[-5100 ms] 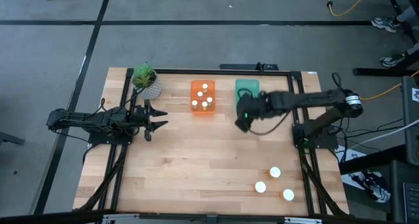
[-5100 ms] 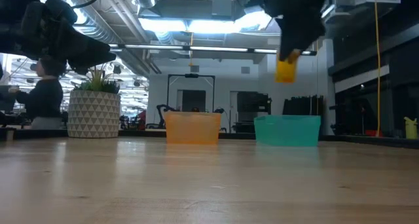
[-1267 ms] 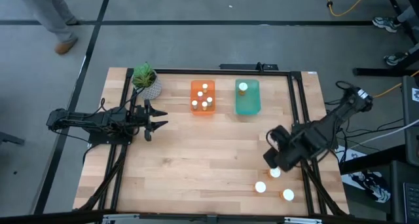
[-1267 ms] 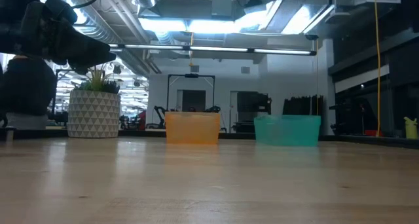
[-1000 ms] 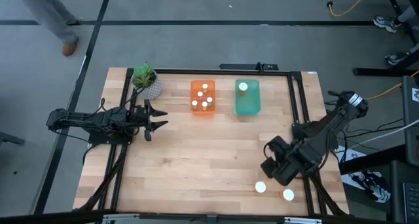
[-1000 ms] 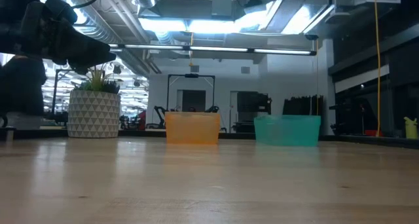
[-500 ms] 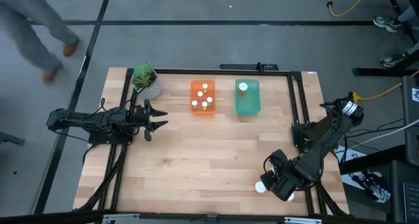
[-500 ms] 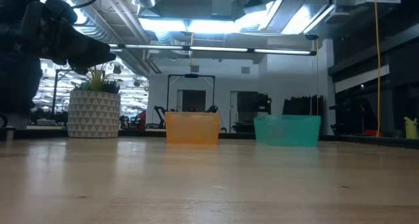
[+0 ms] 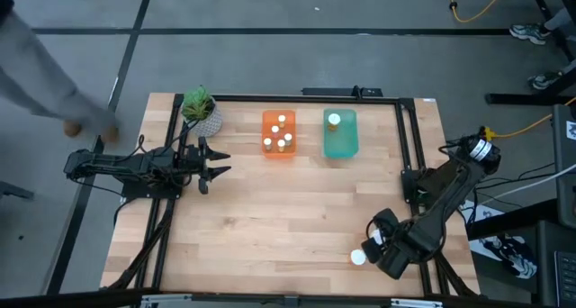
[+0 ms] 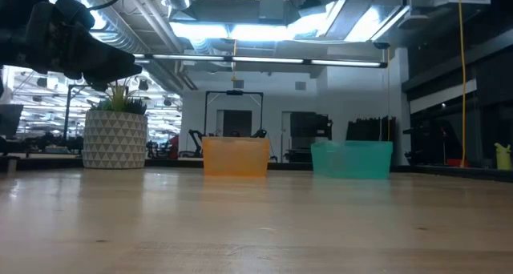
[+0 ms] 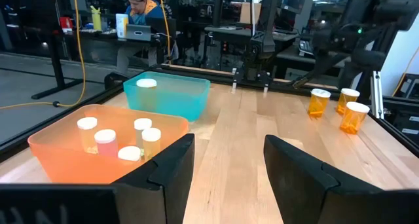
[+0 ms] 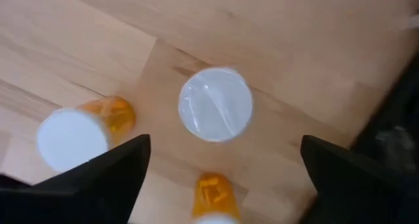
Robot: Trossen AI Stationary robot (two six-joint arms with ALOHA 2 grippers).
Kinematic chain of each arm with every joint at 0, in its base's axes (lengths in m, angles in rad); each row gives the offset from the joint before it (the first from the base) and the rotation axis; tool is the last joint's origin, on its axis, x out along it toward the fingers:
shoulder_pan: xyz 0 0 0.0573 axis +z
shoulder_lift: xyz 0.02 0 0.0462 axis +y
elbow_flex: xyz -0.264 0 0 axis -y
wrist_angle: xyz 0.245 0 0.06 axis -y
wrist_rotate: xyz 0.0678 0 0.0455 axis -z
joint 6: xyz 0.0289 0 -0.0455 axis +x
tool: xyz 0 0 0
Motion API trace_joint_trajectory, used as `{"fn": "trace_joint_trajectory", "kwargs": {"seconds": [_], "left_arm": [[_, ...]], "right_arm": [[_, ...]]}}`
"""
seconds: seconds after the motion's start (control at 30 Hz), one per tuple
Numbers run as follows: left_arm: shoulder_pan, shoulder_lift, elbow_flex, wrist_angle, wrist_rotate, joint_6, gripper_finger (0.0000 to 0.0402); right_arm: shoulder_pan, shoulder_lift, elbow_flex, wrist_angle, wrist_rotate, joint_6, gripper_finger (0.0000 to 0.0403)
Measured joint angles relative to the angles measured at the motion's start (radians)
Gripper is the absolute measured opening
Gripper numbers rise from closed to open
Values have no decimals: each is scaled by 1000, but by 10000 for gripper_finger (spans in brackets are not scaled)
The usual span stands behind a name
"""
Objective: Pick and place medicine bottles into bin by pill shape (circle, oval)
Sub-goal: Put the large orange pill bottle into the blue bin
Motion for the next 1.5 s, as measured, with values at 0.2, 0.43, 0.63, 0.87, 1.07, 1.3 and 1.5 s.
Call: {"fn": "trace_joint_trajectory", "kwargs": {"seconds": [0.2, 0.43, 0.63, 0.87, 1.07, 1.3, 1.5], "left_arm": [[0, 0, 0, 0, 0, 0, 176], [0, 0, 0, 0, 0, 0, 176], [0, 0, 0, 0, 0, 0, 176], [0, 0, 0, 0, 0, 0, 176], [0, 0, 0, 0, 0, 0, 176], [0, 0, 0, 0, 0, 0, 176], [0, 0, 0, 0, 0, 0, 176]], "right_arm": [[-18, 1, -134, 172, -20, -20, 393], [-27, 1, -197, 238, 10, 0, 391], [-37, 1, -195, 235, 33, 0, 391], [-39, 1, -191, 225, 34, 3, 376], [-39, 1, -191, 216, 28, 6, 316], [-46, 1, -191, 216, 28, 6, 255], [-58, 1, -191, 222, 27, 4, 210]]}}
